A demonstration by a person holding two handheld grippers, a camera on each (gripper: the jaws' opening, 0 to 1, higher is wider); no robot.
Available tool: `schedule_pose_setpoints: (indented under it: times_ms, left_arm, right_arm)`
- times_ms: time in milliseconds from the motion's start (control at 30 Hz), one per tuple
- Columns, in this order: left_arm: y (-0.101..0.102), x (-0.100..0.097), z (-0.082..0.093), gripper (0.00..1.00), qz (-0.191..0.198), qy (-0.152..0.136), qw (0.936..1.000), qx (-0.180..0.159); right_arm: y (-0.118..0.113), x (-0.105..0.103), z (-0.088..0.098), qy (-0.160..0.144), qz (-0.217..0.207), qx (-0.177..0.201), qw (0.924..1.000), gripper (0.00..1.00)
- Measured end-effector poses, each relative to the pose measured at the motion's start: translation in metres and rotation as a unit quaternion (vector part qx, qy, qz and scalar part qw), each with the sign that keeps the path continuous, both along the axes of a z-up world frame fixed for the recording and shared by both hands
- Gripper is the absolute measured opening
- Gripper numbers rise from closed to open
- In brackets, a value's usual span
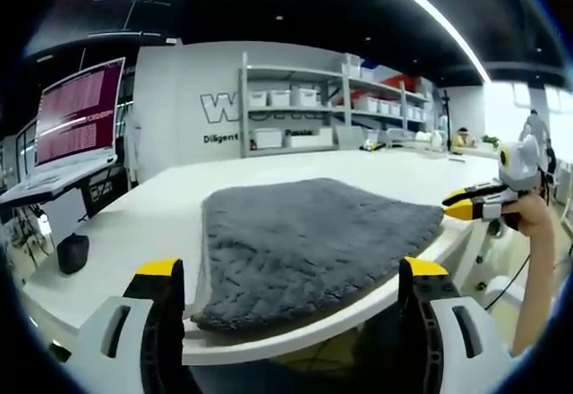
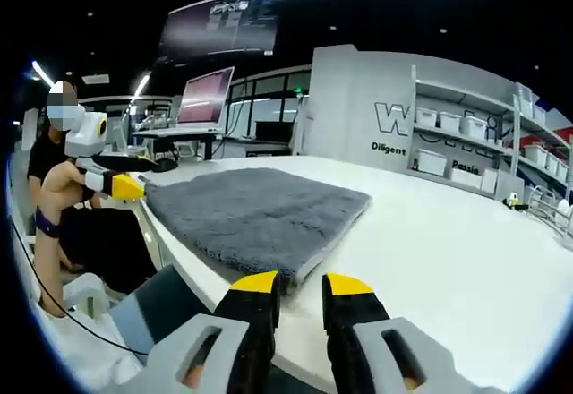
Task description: Open the folded towel by lifting each exposed corner and separating the folded layers until the towel lies flat within the target outline without major curled edges
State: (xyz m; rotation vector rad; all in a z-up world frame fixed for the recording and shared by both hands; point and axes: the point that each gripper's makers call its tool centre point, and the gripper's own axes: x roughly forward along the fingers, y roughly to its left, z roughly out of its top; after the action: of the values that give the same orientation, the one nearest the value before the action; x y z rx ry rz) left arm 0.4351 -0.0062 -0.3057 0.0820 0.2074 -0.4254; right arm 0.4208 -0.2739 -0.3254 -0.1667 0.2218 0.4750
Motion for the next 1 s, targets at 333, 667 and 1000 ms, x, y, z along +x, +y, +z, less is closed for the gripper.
schedule_pose_setpoints:
  times_ms: [333, 667, 1000]
  left_arm:
    - [-0.004, 0.000, 0.000, 0.97, -0.004, 0.000, 1.0000, 0.002]
    - [0.001, 0.000, -0.001, 0.97, 0.000, 0.000, 1.0000, -0.001]
    - [0.000, -0.002, -0.001, 0.97, -0.001, 0.000, 1.0000, -0.001]
  right_arm:
    - [0.042, -0.017, 0.003, 0.002, 0.098, -0.012, 0.9951, 0.13]
    - [0.056, -0.008, -0.014, 0.025, 0.104, -0.038, 0.9936, 0.13]
    - [0.049, -0.004, -0.023, 0.039, 0.086, -0.064, 0.9935, 0.05]
